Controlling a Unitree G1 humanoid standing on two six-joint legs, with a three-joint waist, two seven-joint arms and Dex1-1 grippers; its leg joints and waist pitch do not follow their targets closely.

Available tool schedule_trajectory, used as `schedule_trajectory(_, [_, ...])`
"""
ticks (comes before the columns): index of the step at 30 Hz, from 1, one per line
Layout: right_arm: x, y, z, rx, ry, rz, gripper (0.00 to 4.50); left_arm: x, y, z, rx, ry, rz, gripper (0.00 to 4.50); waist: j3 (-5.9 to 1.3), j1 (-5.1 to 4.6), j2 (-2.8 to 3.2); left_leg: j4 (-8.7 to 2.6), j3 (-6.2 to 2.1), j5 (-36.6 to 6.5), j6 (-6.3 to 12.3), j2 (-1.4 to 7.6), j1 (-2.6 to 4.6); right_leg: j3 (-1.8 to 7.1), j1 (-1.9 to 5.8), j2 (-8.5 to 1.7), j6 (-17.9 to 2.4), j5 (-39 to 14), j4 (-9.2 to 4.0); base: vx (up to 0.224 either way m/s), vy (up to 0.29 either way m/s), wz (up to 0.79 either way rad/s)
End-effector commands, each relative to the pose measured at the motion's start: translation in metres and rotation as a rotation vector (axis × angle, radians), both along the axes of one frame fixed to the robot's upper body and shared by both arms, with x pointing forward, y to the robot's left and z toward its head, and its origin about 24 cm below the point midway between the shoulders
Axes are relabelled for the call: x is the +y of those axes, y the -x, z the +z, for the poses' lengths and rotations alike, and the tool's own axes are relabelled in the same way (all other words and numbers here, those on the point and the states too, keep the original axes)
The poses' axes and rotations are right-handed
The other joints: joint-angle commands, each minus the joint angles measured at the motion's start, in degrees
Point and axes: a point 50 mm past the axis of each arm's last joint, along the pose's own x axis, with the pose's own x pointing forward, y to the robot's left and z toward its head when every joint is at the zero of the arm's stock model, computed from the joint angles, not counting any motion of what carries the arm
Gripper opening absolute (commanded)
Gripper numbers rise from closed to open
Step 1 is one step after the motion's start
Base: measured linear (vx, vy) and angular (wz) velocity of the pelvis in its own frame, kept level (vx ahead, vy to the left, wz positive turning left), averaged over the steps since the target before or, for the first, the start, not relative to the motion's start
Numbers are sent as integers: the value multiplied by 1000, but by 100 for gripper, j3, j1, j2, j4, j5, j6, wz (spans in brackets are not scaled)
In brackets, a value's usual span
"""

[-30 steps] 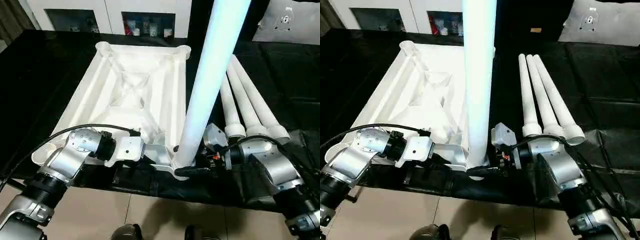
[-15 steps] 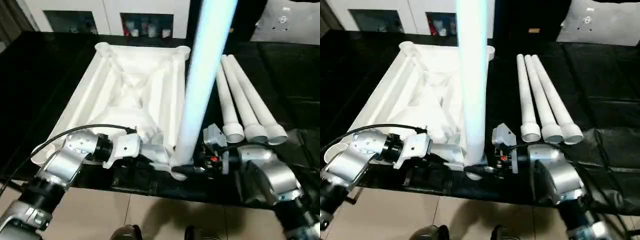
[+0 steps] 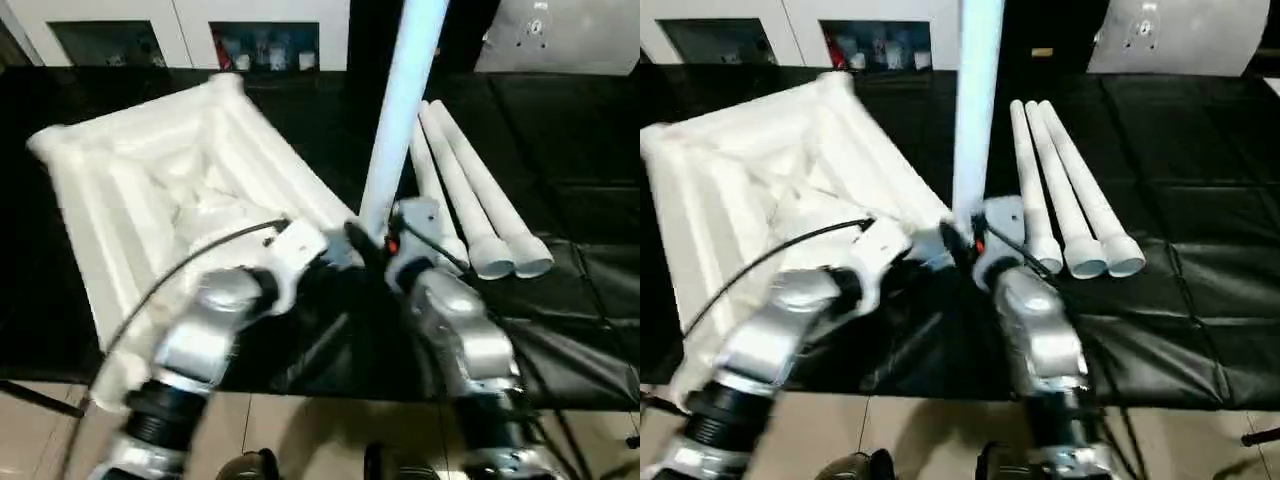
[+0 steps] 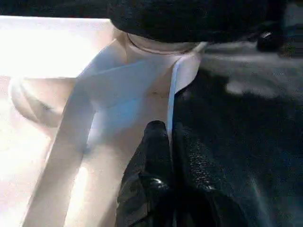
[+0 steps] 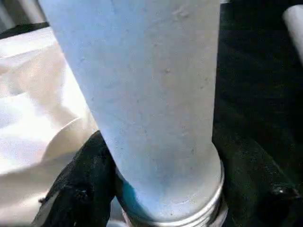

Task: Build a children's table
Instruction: Rotate leg to tighten

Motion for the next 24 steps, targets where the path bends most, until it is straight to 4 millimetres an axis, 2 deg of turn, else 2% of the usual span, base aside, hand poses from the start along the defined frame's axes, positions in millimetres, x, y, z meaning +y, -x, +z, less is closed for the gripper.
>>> schedule_trajectory(1, [49, 20, -19, 107, -72, 190, 267, -14, -7, 19, -99, 38, 70, 0, -380, 36, -41, -308, -178, -187, 577, 357, 23, 293, 305, -386, -1392, -40, -284, 57, -7, 2])
schedule_trajectory(2, [48, 19, -19, 104, -71, 185, 302, -14, -7, 19, -99, 37, 67, 0, -390, 36, -38, -277, -171, 63, 748, 348, 14, 284, 318, -376, -1501, 473, -235, 0, 0, 0])
schedule_trajectory(3, [46, 19, -19, 97, -70, 174, 323, -14, -7, 17, -95, 28, 57, 0, -391, 41, -35, -262, -170, 196, 893, 349, 6, 274, 330, -382, -1583, 746, -211, 0, 0, 0])
schedule_trajectory(5, [45, 19, -18, 92, -67, 168, 337, -14, -6, 17, -93, 20, 51, 0, -371, 41, -35, -265, -170, 116, 995, 359, 8, 258, 335, -390, -1636, 652, -225, 0, 0, 0])
schedule_trajectory(6, [44, 18, -18, 89, -65, 165, 337, -13, -6, 16, -92, 12, 47, 0, -345, 32, -5, -283, -170, -105, 972, 374, 14, 252, 319, -394, -1628, 322, -265, 0, 0, 0])
schedule_trajectory(7, [42, 18, -17, 81, -62, 158, 344, -10, -6, 15, -88, 1, 47, 0, -337, 29, -10, -294, -175, -227, 935, 381, 18, 249, 322, -398, -1609, 116, -285, 0, 0, 0])
schedule_trajectory(8, [39, 18, -16, 71, -59, 152, 372, -8, -5, 14, -84, -9, 46, 0, -323, 12, -11, -318, -190, -435, 825, 389, 7, 246, 336, -402, -1546, -246, -311, 0, 0, 0])
schedule_trajectory(9, [34, 17, -15, 49, -57, 149, 372, -4, -5, 12, -81, -22, 35, 0, -313, -2, -2, -334, -195, -656, 706, 393, 19, 245, 324, -404, -1475, -585, -347, 0, 0, 0])
schedule_trajectory(11, [26, 18, -13, 26, -60, 146, 384, 1, -6, 10, -81, -36, 17, 0, -303, -24, -2, -354, -204, -858, 556, 396, 30, 253, 310, -397, -1396, -842, -368, 0, 0, 0])
schedule_trajectory(12, [26, 18, -12, 24, -60, 146, 404, 1, -6, 9, -81, -37, 15, 0, -304, -35, -15, -351, -203, -890, 510, 388, 27, 263, 311, -397, -1354, -874, -373, 0, 0, 0])
schedule_trajectory(13, [16, 20, -11, 10, -67, 147, 404, 4, -7, 8, -86, -44, 2, 0, -305, -35, -8, -351, -202, -881, 499, 390, 34, 267, 307, -399, -1344, -850, -374, 0, 0, 0])
schedule_trajectory(14, [10, 22, -9, 2, -69, 148, 425, 6, -8, 8, -90, -48, -5, 0, -313, -25, -34, -337, -193, -801, 534, 378, 35, 273, 319, -389, -1300, -741, -372, 0, 0, 0])
schedule_trajectory(16, [1, 25, -7, -17, -72, 145, 437, 8, -9, 6, -87, -49, -13, 0, -328, -18, -28, -322, -188, -618, 600, 380, 24, 273, 322, -394, -1349, -463, -338, 0, 0, 0])
schedule_trajectory(17, [-5, 28, -6, -20, -73, 142, 444, 10, -10, 5, -89, -57, -12, 0, -343, -22, -60, -312, -187, -552, 656, 376, 22, 272, 332, -396, -1386, -364, -324, 0, 0, 0])
schedule_trajectory(18, [-11, 31, -5, -27, -75, 137, 444, 11, -11, 4, -87, -57, -10, 0, -350, -10, -66, -303, -178, -537, 686, 377, 20, 273, 332, -402, -1396, -375, -327, 0, 0, 0])
schedule_trajectory(19, [-11, 31, -5, -27, -76, 137, 444, 11, -11, 4, -87, -57, -9, 0, -337, 4, -58, -310, -179, -546, 691, 382, 24, 276, 325, -409, -1378, -431, -338, 0, 0, 0])
schedule_trajectory(22, [-22, 41, 0, -48, -94, 135, 444, 13, -14, 5, -72, 11, 1, 0, -364, 28, -44, -299, -181, -461, 711, 387, 26, 271, 333, -402, -1401, -362, -316, 0, 0, 0])
schedule_trajectory(23, [-25, 44, 1, -52, -84, 128, 450, 13, -14, 7, -72, 55, -11, 44, -365, 25, -46, -294, -180, -426, 722, 379, 21, 268, 334, -401, -1426, -335, -317, 0, 0, 0])
schedule_trajectory(24, [-25, 44, 1, -52, -84, 128, 450, 13, -14, 7, -72, 55, -11, 44, -365, 25, -46, -291, -177, -430, 721, 377, 23, 266, 329, -397, -1430, -341, -317, 0, 0, 0])
